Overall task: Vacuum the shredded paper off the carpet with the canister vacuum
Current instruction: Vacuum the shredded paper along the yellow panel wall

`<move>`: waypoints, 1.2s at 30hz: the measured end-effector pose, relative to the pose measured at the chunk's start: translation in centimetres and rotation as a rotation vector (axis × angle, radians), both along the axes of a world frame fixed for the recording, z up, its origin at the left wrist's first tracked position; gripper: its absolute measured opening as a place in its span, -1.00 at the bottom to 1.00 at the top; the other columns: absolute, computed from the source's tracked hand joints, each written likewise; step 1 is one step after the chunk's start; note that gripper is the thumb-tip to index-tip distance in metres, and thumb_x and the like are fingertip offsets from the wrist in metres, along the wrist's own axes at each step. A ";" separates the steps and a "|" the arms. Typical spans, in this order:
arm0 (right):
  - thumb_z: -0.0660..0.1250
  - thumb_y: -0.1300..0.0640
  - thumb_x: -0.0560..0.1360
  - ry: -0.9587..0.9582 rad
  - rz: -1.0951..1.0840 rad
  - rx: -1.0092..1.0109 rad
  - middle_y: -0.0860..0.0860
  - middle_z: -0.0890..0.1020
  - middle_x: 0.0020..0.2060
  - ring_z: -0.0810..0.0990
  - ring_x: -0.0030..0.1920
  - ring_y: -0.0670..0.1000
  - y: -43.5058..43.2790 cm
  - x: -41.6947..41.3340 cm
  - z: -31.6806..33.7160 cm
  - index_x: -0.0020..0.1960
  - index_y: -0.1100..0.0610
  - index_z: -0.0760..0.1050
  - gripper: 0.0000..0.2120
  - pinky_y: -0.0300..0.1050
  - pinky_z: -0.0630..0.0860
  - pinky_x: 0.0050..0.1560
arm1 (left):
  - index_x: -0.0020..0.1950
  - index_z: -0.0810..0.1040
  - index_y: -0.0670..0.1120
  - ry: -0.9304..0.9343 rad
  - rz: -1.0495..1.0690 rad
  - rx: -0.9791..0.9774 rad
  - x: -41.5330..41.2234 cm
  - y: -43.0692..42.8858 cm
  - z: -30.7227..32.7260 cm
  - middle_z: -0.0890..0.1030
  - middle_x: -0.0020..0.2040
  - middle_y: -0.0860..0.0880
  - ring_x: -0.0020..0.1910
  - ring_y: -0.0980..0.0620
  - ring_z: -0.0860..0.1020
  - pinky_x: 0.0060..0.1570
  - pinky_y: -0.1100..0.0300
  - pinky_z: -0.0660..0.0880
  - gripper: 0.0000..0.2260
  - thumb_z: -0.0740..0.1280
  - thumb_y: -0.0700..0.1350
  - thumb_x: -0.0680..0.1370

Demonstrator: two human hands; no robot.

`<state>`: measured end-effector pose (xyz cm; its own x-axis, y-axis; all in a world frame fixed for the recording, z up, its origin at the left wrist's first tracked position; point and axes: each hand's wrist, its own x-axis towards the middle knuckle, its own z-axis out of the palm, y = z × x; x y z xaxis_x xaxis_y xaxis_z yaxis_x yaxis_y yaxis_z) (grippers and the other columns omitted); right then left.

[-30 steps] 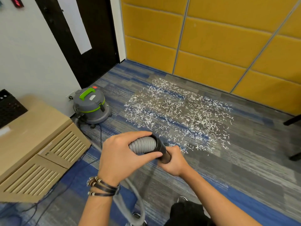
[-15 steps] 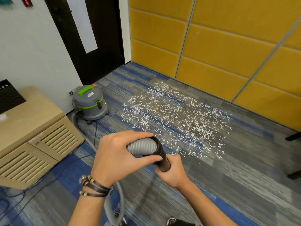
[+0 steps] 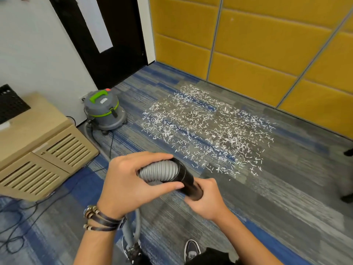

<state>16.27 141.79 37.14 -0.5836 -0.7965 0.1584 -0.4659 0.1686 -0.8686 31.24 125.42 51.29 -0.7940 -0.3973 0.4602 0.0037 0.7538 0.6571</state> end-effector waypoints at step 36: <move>0.39 0.22 0.26 -0.055 -0.043 -0.003 -0.11 0.29 -0.54 0.20 -0.49 -0.07 6.7 -7.4 -0.2 -0.39 0.03 0.31 -0.75 -0.20 0.12 -0.42 | 0.16 0.76 0.09 -0.082 -0.162 0.013 -9.2 4.7 -1.0 0.75 0.02 0.21 -0.02 0.25 0.71 0.02 0.20 0.63 -0.48 0.70 0.25 0.28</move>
